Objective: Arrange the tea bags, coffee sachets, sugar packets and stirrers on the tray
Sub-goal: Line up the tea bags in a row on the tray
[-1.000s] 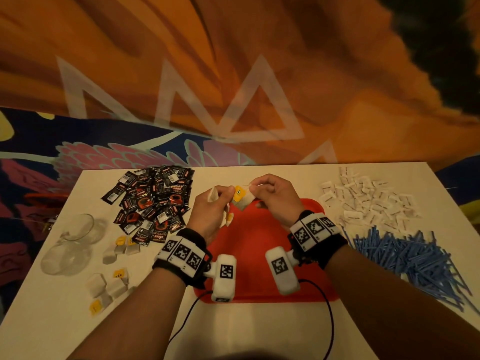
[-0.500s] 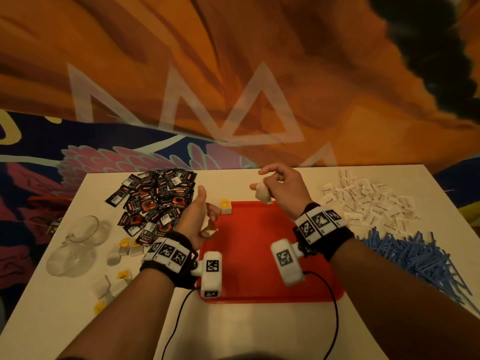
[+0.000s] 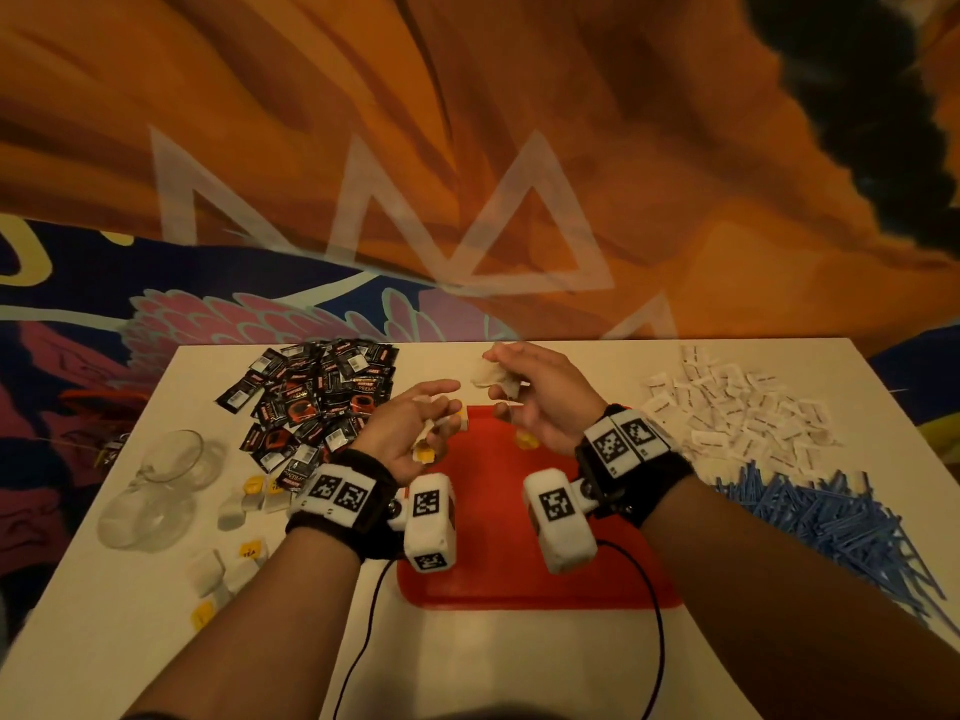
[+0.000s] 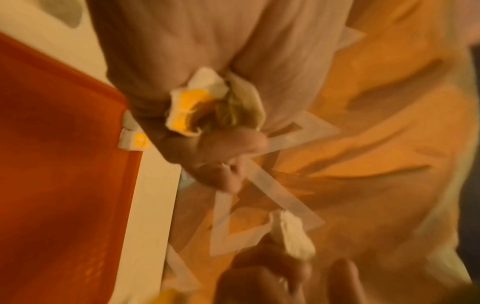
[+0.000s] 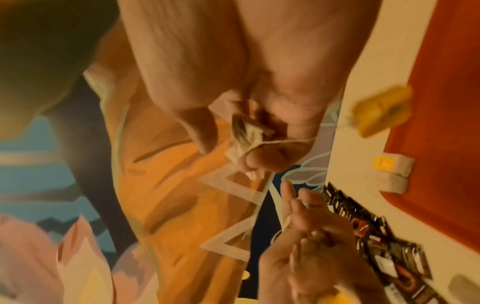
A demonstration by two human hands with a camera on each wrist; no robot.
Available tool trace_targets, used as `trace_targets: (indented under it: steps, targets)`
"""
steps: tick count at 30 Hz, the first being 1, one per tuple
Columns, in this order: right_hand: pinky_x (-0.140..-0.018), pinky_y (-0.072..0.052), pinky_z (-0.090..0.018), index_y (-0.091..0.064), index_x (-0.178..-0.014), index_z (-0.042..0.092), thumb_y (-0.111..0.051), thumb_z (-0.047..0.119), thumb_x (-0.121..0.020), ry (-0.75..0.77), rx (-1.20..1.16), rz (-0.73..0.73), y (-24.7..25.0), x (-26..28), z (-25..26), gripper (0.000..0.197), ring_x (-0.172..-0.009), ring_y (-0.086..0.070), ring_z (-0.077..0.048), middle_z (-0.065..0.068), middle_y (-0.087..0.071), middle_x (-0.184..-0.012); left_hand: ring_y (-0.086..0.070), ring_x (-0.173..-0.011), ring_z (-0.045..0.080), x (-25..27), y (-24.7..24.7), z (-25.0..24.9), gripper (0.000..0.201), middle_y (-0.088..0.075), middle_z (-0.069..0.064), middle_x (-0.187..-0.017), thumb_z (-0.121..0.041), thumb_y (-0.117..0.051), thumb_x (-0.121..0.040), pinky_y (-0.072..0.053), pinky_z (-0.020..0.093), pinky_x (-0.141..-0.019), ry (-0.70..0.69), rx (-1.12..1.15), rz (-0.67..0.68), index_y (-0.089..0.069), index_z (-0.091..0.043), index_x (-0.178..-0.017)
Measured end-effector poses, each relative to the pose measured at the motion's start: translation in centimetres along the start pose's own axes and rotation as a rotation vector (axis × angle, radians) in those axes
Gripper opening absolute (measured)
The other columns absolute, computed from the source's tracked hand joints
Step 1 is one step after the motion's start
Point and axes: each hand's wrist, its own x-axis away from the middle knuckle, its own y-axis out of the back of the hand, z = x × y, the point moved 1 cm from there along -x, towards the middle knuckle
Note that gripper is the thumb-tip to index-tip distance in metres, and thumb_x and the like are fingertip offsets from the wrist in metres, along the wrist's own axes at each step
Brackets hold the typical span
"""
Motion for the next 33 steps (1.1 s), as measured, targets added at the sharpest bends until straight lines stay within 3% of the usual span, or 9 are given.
trace_targets:
  steps: [5,8,11,13,16,20,26,30,33]
  targets:
    - [-0.048,-0.04,-0.025,-0.059,-0.101,0.006,-0.043,-0.013,-0.089,-0.053,0.003,0.051,0.3,0.1,0.0,0.027,-0.061,-0.057,-0.017,-0.015,-0.058,-0.078,-0.037,-0.048,0.01,1.2,-1.2,-1.0,0.015,-0.053,0.002,-0.071,-0.013,-0.059,-0.098,-0.03,0.017,-0.036,-0.336,-0.351,0.134,-0.069,-0.01,-0.109]
    - [-0.046,-0.04,-0.023,-0.056,-0.1,0.007,-0.045,-0.013,-0.092,-0.016,0.055,0.024,0.0,0.0,0.0,0.024,-0.058,-0.057,-0.015,-0.012,-0.061,-0.075,-0.036,-0.045,0.011,1.8,-2.3,-1.4,0.02,-0.057,-0.005,-0.06,-0.02,-0.068,-0.091,-0.029,0.02,-0.041,-0.442,-0.487,0.184,-0.07,-0.013,-0.11]
    - [-0.044,-0.041,-0.021,-0.055,-0.097,0.006,-0.046,-0.012,-0.093,-0.005,-0.035,-0.031,0.1,-0.3,0.0,0.021,-0.057,-0.058,-0.015,-0.013,-0.061,-0.076,-0.038,-0.045,0.015,1.7,-2.7,-1.2,0.017,-0.069,0.003,-0.073,-0.019,-0.073,-0.086,-0.03,0.022,-0.043,-0.504,-0.495,0.149,-0.071,-0.016,-0.103]
    - [-0.044,-0.042,-0.02,-0.055,-0.097,0.007,-0.046,-0.01,-0.094,-0.011,-0.08,-0.045,0.1,-0.5,-0.1,0.019,-0.058,-0.058,-0.015,-0.014,-0.059,-0.077,-0.041,-0.045,0.016,1.2,-2.6,-1.0,0.005,-0.066,0.011,-0.073,-0.012,-0.072,-0.089,-0.033,0.022,-0.043,-0.532,-0.467,0.064,-0.071,-0.016,-0.093]
    - [-0.044,-0.041,-0.021,-0.053,-0.102,0.009,-0.051,-0.003,-0.096,-0.022,-0.034,-0.026,0.3,-0.5,-0.4,0.014,-0.057,-0.058,-0.013,-0.013,-0.059,-0.082,-0.04,-0.043,0.014,0.7,-2.5,-1.2,0.009,-0.053,0.007,-0.063,-0.008,-0.068,-0.092,-0.032,0.021,-0.042,-0.537,-0.367,-0.055,-0.066,-0.013,-0.085]
    - [-0.041,-0.034,-0.019,-0.057,-0.103,0.011,-0.061,0.01,-0.094,0.04,0.34,-0.001,1.0,-0.3,-0.3,0.01,-0.051,-0.051,-0.011,-0.007,-0.067,-0.086,-0.042,-0.044,0.013,0.6,-2.5,-2.3,0.008,-0.051,0.008,-0.065,-0.009,-0.06,-0.098,-0.033,0.022,-0.039,-0.592,-0.346,-0.028,-0.06,-0.014,-0.091]
    - [-0.048,-0.039,-0.022,-0.071,-0.089,0.01,-0.067,0.023,-0.091,0.127,0.795,0.021,1.7,-0.4,1.0,0.014,-0.049,-0.05,-0.01,-0.003,-0.068,-0.071,-0.047,-0.045,0.015,0.5,-2.8,-3.4,0.005,-0.058,0.002,-0.062,-0.009,-0.062,-0.096,-0.037,0.025,-0.043,-0.653,-0.641,0.004,-0.063,-0.01,-0.101]
    - [-0.046,-0.04,-0.026,-0.069,-0.091,0.005,-0.064,0.018,-0.093,0.111,0.792,0.061,2.3,-0.2,2.4,0.014,-0.047,-0.047,-0.013,0.0,-0.059,-0.062,-0.051,-0.051,0.018,0.5,-2.5,-3.8,0.007,-0.062,0.007,-0.066,-0.014,-0.065,-0.095,-0.04,0.027,-0.048,-0.625,-0.805,0.045,-0.068,-0.008,-0.098]
    - [-0.051,-0.036,-0.028,-0.066,-0.088,0.007,-0.06,0.016,-0.095,0.077,0.692,0.066,2.7,-0.1,2.9,0.012,-0.043,-0.041,-0.009,0.004,-0.051,-0.056,-0.054,-0.052,0.008,1.0,-2.5,-4.0,0.01,-0.066,0.004,-0.07,-0.016,-0.069,-0.092,-0.043,0.02,-0.049,-0.594,-0.931,0.157,-0.07,-0.006,-0.094]
